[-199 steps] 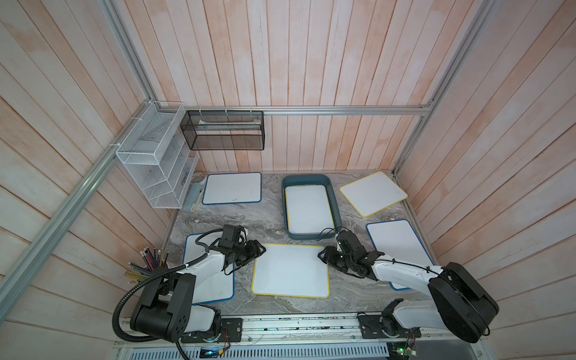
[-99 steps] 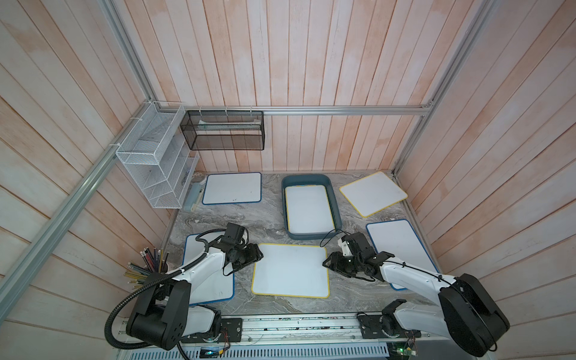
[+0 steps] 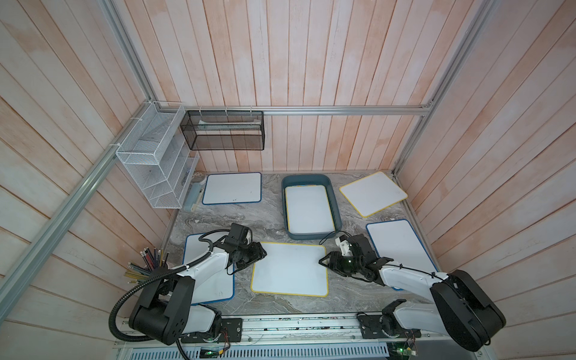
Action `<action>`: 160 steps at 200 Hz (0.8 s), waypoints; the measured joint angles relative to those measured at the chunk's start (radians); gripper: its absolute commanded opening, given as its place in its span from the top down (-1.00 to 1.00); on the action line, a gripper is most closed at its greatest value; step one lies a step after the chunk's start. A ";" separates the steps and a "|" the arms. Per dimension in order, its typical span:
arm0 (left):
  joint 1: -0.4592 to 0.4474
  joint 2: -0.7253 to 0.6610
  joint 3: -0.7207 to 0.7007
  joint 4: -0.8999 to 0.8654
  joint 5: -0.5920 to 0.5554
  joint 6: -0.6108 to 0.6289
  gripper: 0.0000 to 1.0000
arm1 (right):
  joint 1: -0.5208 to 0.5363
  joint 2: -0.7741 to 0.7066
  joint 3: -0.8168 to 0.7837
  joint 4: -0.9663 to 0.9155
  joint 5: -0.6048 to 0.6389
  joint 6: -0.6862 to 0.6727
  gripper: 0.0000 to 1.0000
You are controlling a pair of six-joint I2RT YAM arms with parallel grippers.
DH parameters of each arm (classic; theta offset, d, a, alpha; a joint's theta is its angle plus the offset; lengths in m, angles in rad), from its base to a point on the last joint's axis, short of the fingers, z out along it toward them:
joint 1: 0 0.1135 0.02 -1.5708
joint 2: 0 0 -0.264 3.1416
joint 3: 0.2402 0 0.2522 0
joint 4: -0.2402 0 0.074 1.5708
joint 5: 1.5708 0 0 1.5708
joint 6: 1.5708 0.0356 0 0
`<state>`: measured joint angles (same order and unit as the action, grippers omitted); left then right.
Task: Put the whiteboard into the storage box
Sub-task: Pick up the whiteboard at the center of the board.
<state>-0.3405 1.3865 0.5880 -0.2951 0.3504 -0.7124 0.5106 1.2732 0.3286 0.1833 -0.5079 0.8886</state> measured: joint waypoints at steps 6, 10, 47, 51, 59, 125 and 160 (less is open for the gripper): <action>0.003 0.005 -0.001 0.019 0.000 -0.003 -0.38 | -0.002 -0.003 -0.007 0.014 -0.005 0.003 -0.13; 0.004 0.009 -0.001 0.031 -0.001 -0.004 -0.38 | -0.003 -0.003 -0.010 0.020 -0.006 0.006 -0.13; 0.008 0.036 0.000 0.108 -0.006 -0.007 -0.38 | -0.007 -0.032 -0.029 0.026 -0.015 0.014 -0.13; 0.008 0.037 0.000 0.114 -0.006 -0.008 -0.38 | -0.008 -0.038 -0.034 0.025 -0.020 0.018 -0.13; 0.008 0.040 0.000 0.124 -0.003 -0.008 -0.38 | -0.010 -0.058 -0.044 0.019 -0.030 0.025 -0.12; 0.008 0.045 -0.010 0.158 0.003 -0.011 -0.38 | -0.069 -0.199 -0.074 0.055 -0.081 0.091 -0.12; 0.008 0.045 -0.011 0.162 0.003 -0.011 -0.38 | -0.092 -0.201 -0.119 0.169 -0.105 0.136 -0.12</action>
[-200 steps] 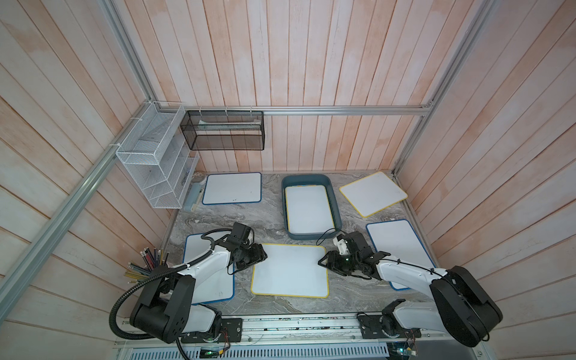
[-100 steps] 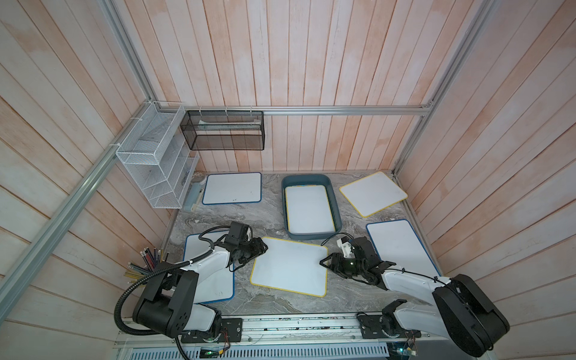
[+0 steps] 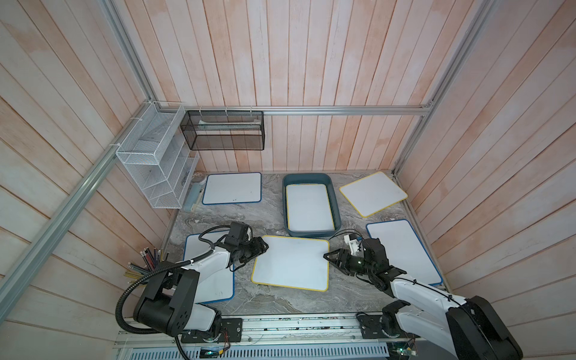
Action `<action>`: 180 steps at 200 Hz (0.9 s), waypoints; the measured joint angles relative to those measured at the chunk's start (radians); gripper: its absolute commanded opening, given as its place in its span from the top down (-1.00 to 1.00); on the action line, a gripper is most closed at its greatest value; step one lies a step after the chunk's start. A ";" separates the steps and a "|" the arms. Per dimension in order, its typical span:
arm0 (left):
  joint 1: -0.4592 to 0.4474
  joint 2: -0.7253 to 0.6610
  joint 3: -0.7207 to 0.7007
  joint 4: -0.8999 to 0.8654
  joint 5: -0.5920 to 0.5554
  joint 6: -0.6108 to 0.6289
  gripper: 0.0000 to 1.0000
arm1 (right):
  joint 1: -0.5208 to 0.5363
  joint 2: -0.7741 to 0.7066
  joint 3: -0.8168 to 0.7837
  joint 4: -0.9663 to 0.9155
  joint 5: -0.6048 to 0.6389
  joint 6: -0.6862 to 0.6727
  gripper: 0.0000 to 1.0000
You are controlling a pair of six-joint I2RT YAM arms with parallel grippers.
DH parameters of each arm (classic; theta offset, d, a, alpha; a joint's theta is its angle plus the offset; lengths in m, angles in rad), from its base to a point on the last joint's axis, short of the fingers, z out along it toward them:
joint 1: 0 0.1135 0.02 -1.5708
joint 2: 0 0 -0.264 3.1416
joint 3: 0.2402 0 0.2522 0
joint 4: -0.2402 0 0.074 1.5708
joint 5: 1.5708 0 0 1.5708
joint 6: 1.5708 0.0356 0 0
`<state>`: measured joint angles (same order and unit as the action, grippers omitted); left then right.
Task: Put the whiteboard into the storage box
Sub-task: Pick up the whiteboard at the center of the board.
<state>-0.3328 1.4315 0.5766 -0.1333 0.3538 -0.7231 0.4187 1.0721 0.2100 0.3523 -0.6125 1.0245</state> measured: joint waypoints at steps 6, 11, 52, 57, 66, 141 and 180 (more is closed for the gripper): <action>0.000 0.000 0.000 0.000 0.000 0.000 -0.38 | -0.002 0.000 -0.006 0.016 -0.002 0.008 -0.12; 0.000 0.000 -0.001 0.002 0.000 0.000 -0.38 | -0.003 0.000 -0.010 0.030 -0.003 0.013 -0.12; 0.002 0.003 -0.006 0.029 -0.019 0.000 -0.38 | -0.014 0.008 -0.020 0.202 -0.011 0.070 -0.12; 0.002 0.004 -0.006 0.030 -0.019 0.000 -0.38 | -0.015 0.008 -0.020 0.229 -0.013 0.074 -0.12; 0.004 0.006 -0.006 0.034 -0.020 0.000 -0.38 | -0.016 0.008 -0.020 0.262 -0.015 0.080 -0.12; 0.006 0.021 -0.011 0.080 -0.014 0.000 -0.38 | -0.014 0.037 -0.010 0.557 -0.100 0.137 -0.12; 0.006 0.032 -0.012 0.105 -0.003 -0.003 -0.38 | 0.000 0.087 0.027 0.671 -0.129 0.153 -0.12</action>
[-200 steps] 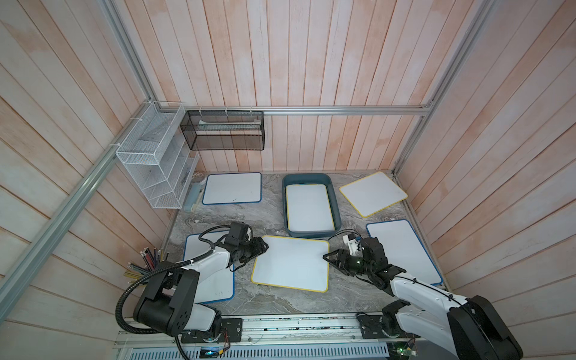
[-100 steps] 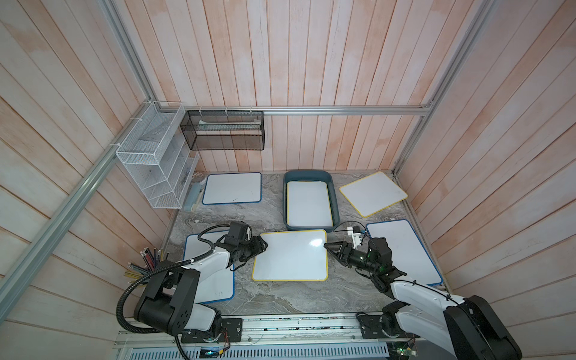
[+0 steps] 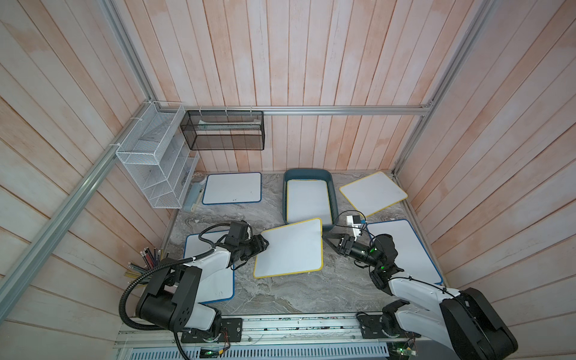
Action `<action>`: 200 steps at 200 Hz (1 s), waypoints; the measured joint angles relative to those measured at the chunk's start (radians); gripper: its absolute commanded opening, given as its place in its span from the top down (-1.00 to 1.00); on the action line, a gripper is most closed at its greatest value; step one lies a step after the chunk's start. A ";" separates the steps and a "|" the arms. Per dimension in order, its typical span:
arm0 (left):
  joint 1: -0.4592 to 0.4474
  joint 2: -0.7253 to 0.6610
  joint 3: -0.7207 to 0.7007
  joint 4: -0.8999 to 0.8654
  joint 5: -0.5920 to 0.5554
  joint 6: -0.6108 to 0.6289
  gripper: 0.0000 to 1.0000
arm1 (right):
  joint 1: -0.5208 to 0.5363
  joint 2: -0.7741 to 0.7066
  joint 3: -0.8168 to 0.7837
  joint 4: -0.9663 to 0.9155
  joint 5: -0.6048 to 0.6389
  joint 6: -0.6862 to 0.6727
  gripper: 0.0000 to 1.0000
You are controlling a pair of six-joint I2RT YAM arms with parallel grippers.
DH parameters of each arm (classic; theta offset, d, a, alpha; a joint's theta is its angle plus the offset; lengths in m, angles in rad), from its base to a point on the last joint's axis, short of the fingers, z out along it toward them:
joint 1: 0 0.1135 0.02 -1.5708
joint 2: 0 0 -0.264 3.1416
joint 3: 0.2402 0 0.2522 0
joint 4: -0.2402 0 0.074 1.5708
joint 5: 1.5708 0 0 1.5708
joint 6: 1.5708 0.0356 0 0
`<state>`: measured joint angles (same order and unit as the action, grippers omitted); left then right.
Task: Put the whiteboard into the storage box
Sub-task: Pick up the whiteboard at the center of the board.
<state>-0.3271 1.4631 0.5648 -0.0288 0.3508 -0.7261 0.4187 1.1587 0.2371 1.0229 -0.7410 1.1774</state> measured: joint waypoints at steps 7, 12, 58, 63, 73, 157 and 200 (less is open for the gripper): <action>0.000 0.002 0.000 0.005 0.002 0.000 -0.38 | 0.001 0.013 0.008 0.020 -0.002 0.002 -0.12; 0.000 0.003 0.000 0.008 0.005 0.000 -0.38 | 0.002 0.027 0.016 0.038 -0.004 0.003 -0.12; -0.021 0.019 -0.003 0.040 0.097 -0.023 -0.38 | 0.039 0.160 0.063 0.122 -0.061 0.028 -0.11; -0.029 0.023 -0.005 0.046 0.123 -0.027 -0.38 | 0.047 0.181 0.063 0.119 -0.074 0.033 -0.12; -0.042 0.026 -0.011 0.049 0.158 -0.032 -0.38 | 0.056 0.213 0.063 0.113 -0.090 0.036 -0.12; -0.047 0.018 -0.026 0.031 0.241 -0.053 -0.38 | -0.061 0.140 0.095 -0.288 -0.022 -0.117 -0.10; -0.048 0.012 -0.022 0.002 0.243 -0.048 -0.38 | -0.136 -0.001 0.238 -0.892 0.271 -0.373 -0.12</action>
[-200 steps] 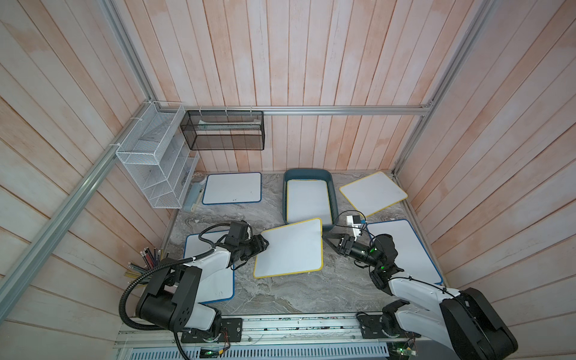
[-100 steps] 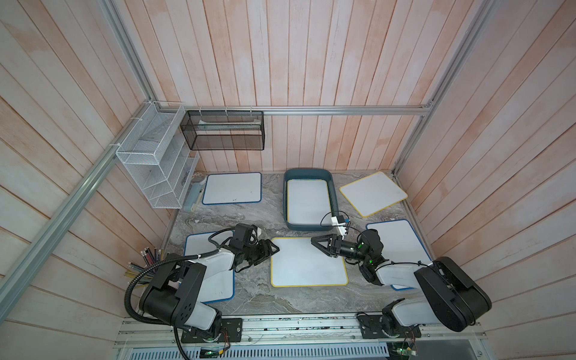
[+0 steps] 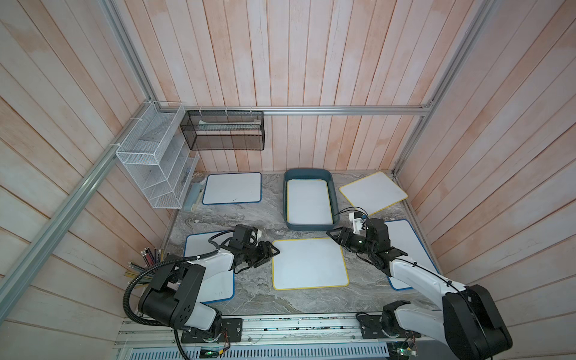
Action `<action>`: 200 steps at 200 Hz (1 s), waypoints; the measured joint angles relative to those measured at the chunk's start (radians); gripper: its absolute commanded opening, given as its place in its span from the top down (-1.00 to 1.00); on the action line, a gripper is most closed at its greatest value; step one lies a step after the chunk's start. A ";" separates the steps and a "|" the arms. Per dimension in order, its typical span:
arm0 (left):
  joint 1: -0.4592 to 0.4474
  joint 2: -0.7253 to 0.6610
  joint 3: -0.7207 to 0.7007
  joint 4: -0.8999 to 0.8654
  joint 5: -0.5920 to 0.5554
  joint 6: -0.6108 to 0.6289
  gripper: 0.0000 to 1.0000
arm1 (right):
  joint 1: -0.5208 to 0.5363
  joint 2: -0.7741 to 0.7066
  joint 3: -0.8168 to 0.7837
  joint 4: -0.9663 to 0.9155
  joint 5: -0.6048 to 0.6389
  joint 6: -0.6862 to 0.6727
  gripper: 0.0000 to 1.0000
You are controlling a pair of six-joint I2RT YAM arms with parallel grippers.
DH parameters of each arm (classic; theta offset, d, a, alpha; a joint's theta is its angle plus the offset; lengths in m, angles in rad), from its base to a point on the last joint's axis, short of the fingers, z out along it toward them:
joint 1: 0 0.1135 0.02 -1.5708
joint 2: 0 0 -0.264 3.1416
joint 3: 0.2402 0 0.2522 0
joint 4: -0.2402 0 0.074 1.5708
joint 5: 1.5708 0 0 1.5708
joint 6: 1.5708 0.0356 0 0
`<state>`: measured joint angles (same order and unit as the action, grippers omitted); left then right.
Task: Put the whiteboard into the storage box
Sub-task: Pick up the whiteboard at the center of the board.
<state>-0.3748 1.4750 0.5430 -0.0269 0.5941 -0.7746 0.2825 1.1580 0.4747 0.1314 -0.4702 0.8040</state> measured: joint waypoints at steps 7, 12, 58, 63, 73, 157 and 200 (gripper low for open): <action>0.000 -0.001 0.004 -0.011 -0.002 0.004 -0.38 | -0.018 -0.013 -0.003 -0.065 0.036 -0.021 -0.12; 0.000 -0.003 0.006 -0.021 -0.005 0.007 -0.38 | -0.027 -0.018 -0.008 -0.103 0.060 -0.032 -0.12; -0.004 -0.026 0.012 -0.085 -0.032 0.030 -0.39 | -0.034 0.003 -0.077 -0.296 0.138 -0.079 -0.13; -0.003 -0.026 0.012 -0.086 -0.029 0.030 -0.39 | -0.032 0.003 -0.076 -0.296 0.142 -0.080 -0.13; -0.003 -0.026 0.012 -0.087 -0.027 0.030 -0.40 | -0.023 0.006 -0.076 -0.292 0.143 -0.083 -0.13; 0.019 0.006 -0.002 -0.044 0.069 0.029 -0.42 | 0.039 0.151 -0.083 -0.003 0.048 -0.076 -0.12; 0.025 -0.026 -0.014 -0.047 0.068 -0.005 -0.42 | 0.034 0.191 -0.106 0.125 0.037 -0.041 -0.12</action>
<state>-0.3496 1.4487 0.5285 -0.0742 0.6624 -0.7799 0.3168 1.3487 0.3691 0.2562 -0.4332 0.7628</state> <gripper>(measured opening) 0.707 0.561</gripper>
